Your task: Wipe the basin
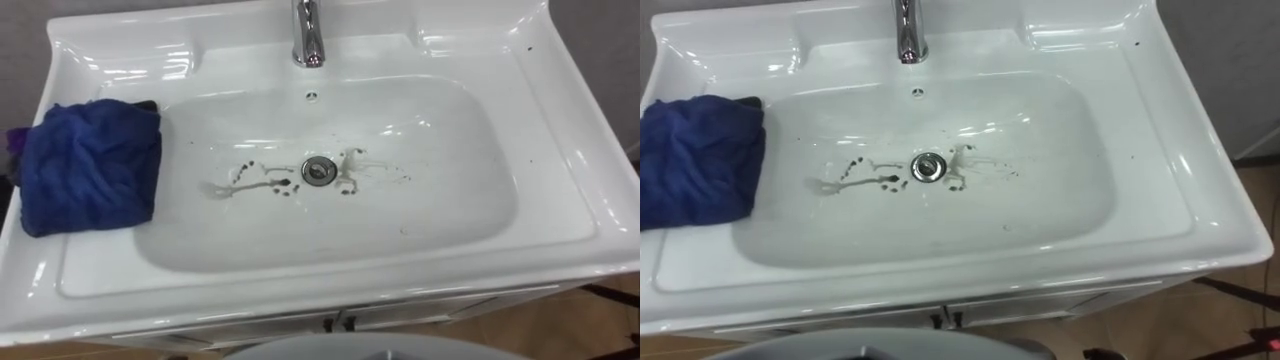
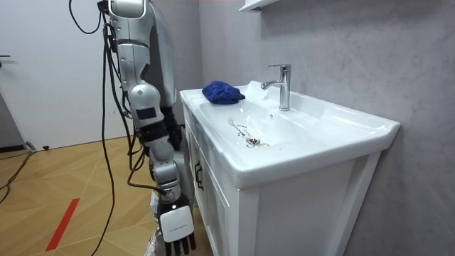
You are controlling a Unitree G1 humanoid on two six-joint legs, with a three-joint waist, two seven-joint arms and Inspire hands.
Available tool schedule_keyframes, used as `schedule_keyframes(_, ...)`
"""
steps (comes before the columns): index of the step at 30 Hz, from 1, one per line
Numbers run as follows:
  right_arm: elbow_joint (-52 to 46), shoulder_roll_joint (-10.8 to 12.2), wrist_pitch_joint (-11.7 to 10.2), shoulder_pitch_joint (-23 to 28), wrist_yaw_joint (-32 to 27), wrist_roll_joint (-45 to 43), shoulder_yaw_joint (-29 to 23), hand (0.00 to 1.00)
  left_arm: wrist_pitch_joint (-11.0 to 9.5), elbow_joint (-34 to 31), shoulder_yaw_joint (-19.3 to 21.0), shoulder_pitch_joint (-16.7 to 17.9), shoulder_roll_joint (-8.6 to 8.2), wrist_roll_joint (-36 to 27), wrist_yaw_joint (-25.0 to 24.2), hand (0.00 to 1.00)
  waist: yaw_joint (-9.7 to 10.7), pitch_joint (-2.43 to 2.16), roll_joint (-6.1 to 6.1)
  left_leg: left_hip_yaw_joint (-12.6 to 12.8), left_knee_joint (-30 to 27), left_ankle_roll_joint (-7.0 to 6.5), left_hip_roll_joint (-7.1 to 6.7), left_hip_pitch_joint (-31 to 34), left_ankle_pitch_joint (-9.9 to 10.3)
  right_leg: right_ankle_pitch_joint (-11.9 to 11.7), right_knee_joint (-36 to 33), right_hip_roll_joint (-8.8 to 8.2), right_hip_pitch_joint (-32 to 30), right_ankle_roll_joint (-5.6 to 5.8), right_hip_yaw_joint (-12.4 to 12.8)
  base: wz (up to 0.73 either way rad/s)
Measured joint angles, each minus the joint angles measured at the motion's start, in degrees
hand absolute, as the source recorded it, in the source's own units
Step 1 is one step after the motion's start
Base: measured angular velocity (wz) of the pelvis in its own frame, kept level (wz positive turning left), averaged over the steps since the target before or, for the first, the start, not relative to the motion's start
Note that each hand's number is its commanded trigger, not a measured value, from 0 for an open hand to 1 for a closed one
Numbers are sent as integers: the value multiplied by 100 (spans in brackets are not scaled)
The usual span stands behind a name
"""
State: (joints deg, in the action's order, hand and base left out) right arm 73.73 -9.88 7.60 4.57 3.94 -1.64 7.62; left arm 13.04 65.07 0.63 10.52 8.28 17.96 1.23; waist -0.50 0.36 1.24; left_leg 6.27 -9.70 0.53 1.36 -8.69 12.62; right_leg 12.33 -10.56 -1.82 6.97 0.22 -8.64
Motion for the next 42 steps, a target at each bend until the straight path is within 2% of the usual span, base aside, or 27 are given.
schedule_keyframes(2,0,-1,2,-4,5,2,-2,0,6,12,100,31,1,-224,3,0,-1,1,0,-7,-3,0,0,1,0,0,-3,0,1,0,1,0)
schedule_keyframes(3,0,-2,2,-4,6,7,-1,0,6,29,164,53,9,-407,3,0,-5,18,30,-34,-7,0,-2,11,0,0,-5,-3,-3,0,-8,3)
schedule_keyframes(4,0,-2,2,-7,6,6,-3,0,4,36,216,71,13,-574,4,0,-13,24,-1,-43,-8,0,-2,20,0,1,-2,-4,-6,0,-17,4)
schedule_keyframes(7,2,-3,11,2,8,11,-2,0,-12,29,401,102,23,-991,4,0,-132,17,-18,-62,-33,0,-5,40,0,1,9,-11,-7,0,-35,3)
schedule_keyframes(11,2,-27,12,-6,-3,7,-9,0,-50,29,633,228,34,-1542,29,0,-159,5,-51,-124,-100,0,-16,73,1,0,9,-34,15,0,-179,13)
schedule_keyframes(14,2,-66,12,-11,0,7,-11,0,-53,92,914,269,38,-1997,78,0,-193,-3,-99,-205,-121,0,-18,114,1,2,-3,-40,23,-2,-261,16)
schedule_keyframes(17,2,-119,21,-4,4,7,-15,0,-54,139,1305,306,38,-2557,257,0,-356,4,-169,-207,-123,0,-15,121,1,8,-4,-44,48,-10,-305,4)
schedule_keyframes(20,-18,-197,115,-6,48,3,-79,0,-53,127,1733,324,73,-2993,497,0,-490,3,-242,-339,-120,0,-35,140,1,14,-13,-64,43,-3,-395,20)
schedule_keyframes(23,-37,-266,123,-11,35,15,-161,0,-74,111,2068,321,146,-3520,1029,0,-664,-10,-302,-402,-114,-1,-56,213,0,43,-41,-90,-9,11,-480,15)
schedule_keyframes(24,-37,-284,128,8,32,17,-160,0,-114,67,2276,330,159,-3710,1325,0,-726,-29,-327,-443,-108,-2,-68,220,0,49,-49,-106,-6,18,-549,22)
schedule_keyframes(26,-76,-333,130,66,22,16,-168,0,-203,-9,2629,350,227,-4028,1675,0,-847,-37,-346,-494,-109,-3,-85,210,0,69,-88,-121,-11,25,-575,15)
schedule_keyframes(28,-157,-382,123,98,-4,34,-221,0,-290,-53,2826,395,446,-4601,2160,0,-919,-55,-382,-528,-119,-4,-95,210,0,77,-114,-133,-6,25,-604,6)
schedule_keyframes(31,-248,-424,126,119,-15,-43,-338,0,-376,-199,3144,417,672,-5061,2662,0,-954,-58,-452,-652,-166,-5,-124,267,-1,82,-114,-154,13,32,-711,16)
schedule_keyframes(32,-261,-439,125,119,-17,-85,-350,0,-414,-282,3191,447,691,-5112,2770,0,-956,-57,-474,-661,-166,-5,-129,270,-1,83,-113,-159,13,35,-723,14)
schedule_keyframes(35,-272,-521,116,119,-73,-117,-399,0,-659,-1064,3313,600,701,-5535,3284,0,-982,-61,-579,-655,-164,-8,-134,292,-3,89,-122,-169,-24,40,-709,1)
schedule_keyframes(38,-278,-583,103,122,-129,-111,-398,0,-845,-1398,3375,471,825,-5675,3728,0,-1047,-59,-628,-648,-173,-8,-136,314,-3,141,-252,-189,-118,25,-681,-8)
schedule_keyframes(41,-309,-606,58,153,-128,-96,-395,0,-1020,-2182,3495,426,878,-5887,4145,0,-1049,-71,-645,-649,-184,-8,-137,321,-3,171,-291,-192,-138,21,-687,0)
schedule_keyframes(42,-328,-606,45,167,-131,-99,-404,0,-1136,-2492,3494,384,895,-5979,4293,0,-1040,-80,-661,-656,-197,-8,-137,339,-3,170,-293,-191,-149,21,-687,0)
